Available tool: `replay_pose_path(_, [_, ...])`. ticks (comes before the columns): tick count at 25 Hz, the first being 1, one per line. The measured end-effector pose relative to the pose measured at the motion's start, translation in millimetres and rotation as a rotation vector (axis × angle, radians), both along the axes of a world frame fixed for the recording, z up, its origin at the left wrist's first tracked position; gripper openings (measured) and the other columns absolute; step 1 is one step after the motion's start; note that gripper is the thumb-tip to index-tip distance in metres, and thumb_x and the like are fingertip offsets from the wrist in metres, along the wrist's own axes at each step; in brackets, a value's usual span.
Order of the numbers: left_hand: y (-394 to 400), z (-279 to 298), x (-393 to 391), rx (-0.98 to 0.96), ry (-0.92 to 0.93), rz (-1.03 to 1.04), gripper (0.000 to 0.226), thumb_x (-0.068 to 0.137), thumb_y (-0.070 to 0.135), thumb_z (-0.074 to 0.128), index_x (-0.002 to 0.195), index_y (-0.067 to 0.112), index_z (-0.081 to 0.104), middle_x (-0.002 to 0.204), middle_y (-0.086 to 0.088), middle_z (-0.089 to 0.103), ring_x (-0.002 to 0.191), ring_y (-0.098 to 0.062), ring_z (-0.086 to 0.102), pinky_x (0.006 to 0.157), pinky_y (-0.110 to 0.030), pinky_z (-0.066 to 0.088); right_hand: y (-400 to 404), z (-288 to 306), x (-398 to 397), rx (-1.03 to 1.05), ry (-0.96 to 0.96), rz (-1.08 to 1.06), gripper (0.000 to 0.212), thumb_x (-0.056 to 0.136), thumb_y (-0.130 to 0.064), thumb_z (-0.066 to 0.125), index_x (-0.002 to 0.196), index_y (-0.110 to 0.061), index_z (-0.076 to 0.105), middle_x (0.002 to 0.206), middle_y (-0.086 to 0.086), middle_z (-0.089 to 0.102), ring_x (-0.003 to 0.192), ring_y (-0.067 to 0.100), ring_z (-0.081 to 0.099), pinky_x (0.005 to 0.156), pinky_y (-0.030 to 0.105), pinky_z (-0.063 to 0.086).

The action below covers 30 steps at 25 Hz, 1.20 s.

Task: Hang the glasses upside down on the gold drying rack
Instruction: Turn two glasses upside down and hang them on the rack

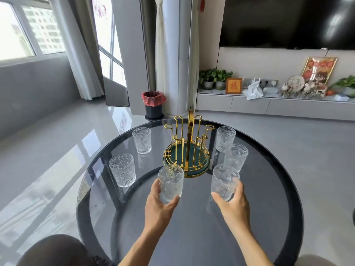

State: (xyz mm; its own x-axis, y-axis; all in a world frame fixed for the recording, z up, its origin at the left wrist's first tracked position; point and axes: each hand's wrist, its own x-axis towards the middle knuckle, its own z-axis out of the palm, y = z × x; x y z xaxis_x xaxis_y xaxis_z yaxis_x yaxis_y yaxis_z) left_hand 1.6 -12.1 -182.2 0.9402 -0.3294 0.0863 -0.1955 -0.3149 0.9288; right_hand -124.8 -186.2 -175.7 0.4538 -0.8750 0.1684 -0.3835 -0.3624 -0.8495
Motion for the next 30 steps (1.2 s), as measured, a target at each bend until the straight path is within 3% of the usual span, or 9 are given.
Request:
replay_pose_path(2, [-4,3,3,0.02,0.018,-0.017,0.077,0.062,0.04,0.081,0.132,0.03,0.05,0.104,0.024,0.061,0.101,-0.013,0.061,0.078,-0.016,0.044,-1,-2,0,-0.012,0.025,0.006,0.084,0.064,-0.041,0.081,0.135,-0.023,0.039,0.129,0.009,0.058,0.112,0.032,0.054,0.087,0.041,0.046])
replay_pose_path(6, [-8,3,13,0.057,0.044,-0.044,0.071,0.055,0.048,0.079,0.119,0.034,0.054,0.106,0.011,0.067,0.099,-0.019,0.062,0.083,-0.034,0.051,-3,-3,7,-0.065,0.132,0.004,0.089,0.061,-0.044,0.081,0.135,-0.018,0.039,0.114,0.013,0.062,0.103,0.037,0.056,0.085,0.041,0.044])
replay_pose_path(11, [-9,-5,4,0.08,-0.101,-0.016,0.059,0.054,0.056,0.076,0.1,0.036,0.044,0.094,0.018,0.06,0.088,-0.009,0.057,0.071,-0.025,0.041,-7,-7,18,-0.091,0.204,-0.054,0.079,0.057,-0.051,0.082,0.119,-0.015,0.047,0.093,0.011,0.064,0.091,0.038,0.058,0.084,0.043,0.042])
replay_pose_path(14, [-9,1,5,-0.077,-0.054,-0.018,0.059,0.054,0.047,0.084,0.1,0.038,0.048,0.094,0.014,0.068,0.09,-0.004,0.065,0.073,-0.019,0.051,-6,-6,20,-0.103,0.219,-0.074,0.078,0.055,-0.053,0.082,0.113,-0.015,0.046,0.087,0.011,0.063,0.087,0.038,0.058,0.084,0.044,0.041])
replay_pose_path(17, [-3,19,18,-0.322,0.026,0.035,0.052,0.054,0.04,0.089,0.097,0.036,0.059,0.093,0.005,0.073,0.087,-0.013,0.072,0.076,-0.034,0.059,-4,-8,24,-0.197,0.223,-0.079,0.075,0.056,-0.051,0.083,0.11,-0.012,0.048,0.087,0.013,0.064,0.087,0.039,0.059,0.081,0.044,0.04])
replay_pose_path(19, [2,42,31,-0.42,0.013,0.052,0.049,0.057,0.048,0.088,0.098,0.034,0.064,0.094,0.001,0.074,0.086,-0.016,0.073,0.079,-0.041,0.059,-4,-10,25,-0.231,0.247,-0.079,0.074,0.056,-0.052,0.082,0.11,-0.013,0.05,0.085,0.01,0.065,0.086,0.037,0.06,0.079,0.043,0.039])
replay_pose_path(22, [5,85,54,-0.502,0.023,0.026,0.073,0.054,0.06,0.086,0.117,0.03,0.066,0.103,-0.006,0.074,0.089,-0.019,0.072,0.086,-0.044,0.057,-6,-12,26,-0.272,0.248,-0.094,0.075,0.054,-0.054,0.081,0.11,-0.013,0.052,0.081,0.008,0.065,0.083,0.036,0.061,0.076,0.041,0.038])
replay_pose_path(24, [4,113,67,-0.474,-0.069,-0.039,0.069,0.061,0.056,0.084,0.118,0.02,0.066,0.098,-0.006,0.076,0.083,-0.018,0.073,0.078,-0.04,0.058,-6,-16,27,-0.289,0.246,-0.09,0.076,0.054,-0.053,0.082,0.11,-0.011,0.052,0.084,0.01,0.066,0.085,0.037,0.061,0.077,0.042,0.036])
replay_pose_path(30, [-8,171,79,-0.191,-0.424,0.09,0.054,0.064,0.069,0.075,0.102,0.039,0.054,0.082,0.023,0.065,0.066,-0.001,0.064,0.055,-0.024,0.052,-8,-16,26,-0.284,0.246,-0.067,0.076,0.054,-0.054,0.082,0.111,-0.013,0.051,0.091,0.01,0.067,0.091,0.036,0.061,0.08,0.044,0.038])
